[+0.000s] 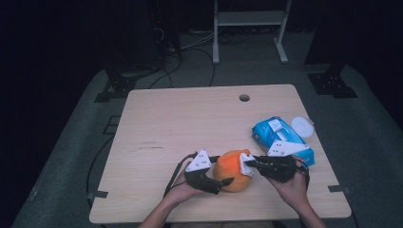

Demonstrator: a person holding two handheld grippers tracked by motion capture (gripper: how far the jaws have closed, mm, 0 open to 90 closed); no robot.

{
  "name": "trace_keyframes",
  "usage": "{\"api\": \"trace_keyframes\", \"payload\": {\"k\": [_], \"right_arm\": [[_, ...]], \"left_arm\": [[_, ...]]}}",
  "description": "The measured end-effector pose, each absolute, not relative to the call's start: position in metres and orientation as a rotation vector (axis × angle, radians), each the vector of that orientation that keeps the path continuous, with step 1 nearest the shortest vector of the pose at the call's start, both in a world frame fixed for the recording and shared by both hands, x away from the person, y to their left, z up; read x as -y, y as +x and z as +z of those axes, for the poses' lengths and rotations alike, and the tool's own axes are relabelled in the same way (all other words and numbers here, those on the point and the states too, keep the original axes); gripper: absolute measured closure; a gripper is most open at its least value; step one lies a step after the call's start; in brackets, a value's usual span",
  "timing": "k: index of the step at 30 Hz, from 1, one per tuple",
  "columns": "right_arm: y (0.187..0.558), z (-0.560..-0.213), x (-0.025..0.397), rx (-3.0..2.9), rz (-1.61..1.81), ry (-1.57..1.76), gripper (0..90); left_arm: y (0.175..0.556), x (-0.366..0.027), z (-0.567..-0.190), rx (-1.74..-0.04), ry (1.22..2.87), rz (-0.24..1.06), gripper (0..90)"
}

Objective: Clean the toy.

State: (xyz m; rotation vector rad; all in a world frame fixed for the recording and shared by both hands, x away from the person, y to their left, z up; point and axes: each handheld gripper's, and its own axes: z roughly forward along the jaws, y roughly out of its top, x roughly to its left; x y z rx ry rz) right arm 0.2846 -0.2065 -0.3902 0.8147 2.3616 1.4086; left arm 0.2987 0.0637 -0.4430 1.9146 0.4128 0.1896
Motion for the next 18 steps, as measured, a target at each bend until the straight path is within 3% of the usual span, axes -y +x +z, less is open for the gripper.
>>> {"api": "trace_keyframes", "payload": {"k": [3, 7, 12, 18], "right_arm": [[0.28, -0.387, 0.2, -2.353, 1.415, 0.771, 82.3], [0.269, -0.379, 0.187, -2.371, 1.504, 0.705, 82.4], [0.262, -0.376, 0.171, -2.39, 1.468, 0.628, 82.5], [0.278, -0.381, 0.2, -2.338, 1.428, 0.767, 82.4]], "left_arm": [[0.294, -0.063, -0.437, -0.399, 1.924, 0.228, 30.2], [0.288, -0.057, -0.429, -0.365, 1.959, 0.301, 33.0], [0.282, -0.053, -0.428, -0.322, 1.994, 0.344, 34.0], [0.28, -0.053, -0.433, -0.267, 2.004, 0.324, 30.2]]}}
